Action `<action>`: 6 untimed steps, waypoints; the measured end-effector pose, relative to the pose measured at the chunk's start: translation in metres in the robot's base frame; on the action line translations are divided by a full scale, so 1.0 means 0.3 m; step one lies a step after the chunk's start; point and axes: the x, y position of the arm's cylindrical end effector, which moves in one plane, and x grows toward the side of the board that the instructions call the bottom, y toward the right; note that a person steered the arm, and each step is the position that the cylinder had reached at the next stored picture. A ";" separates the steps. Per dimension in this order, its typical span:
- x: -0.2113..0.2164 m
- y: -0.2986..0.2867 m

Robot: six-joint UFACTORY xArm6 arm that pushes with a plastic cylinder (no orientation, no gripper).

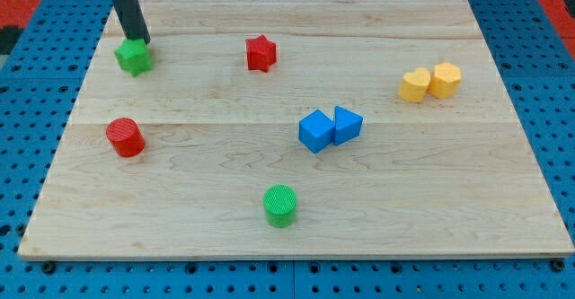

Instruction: Push the green star near to the red circle

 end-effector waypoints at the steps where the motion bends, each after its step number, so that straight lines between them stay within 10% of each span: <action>1: 0.118 0.054; 4: 0.071 -0.115; 6: 0.260 0.149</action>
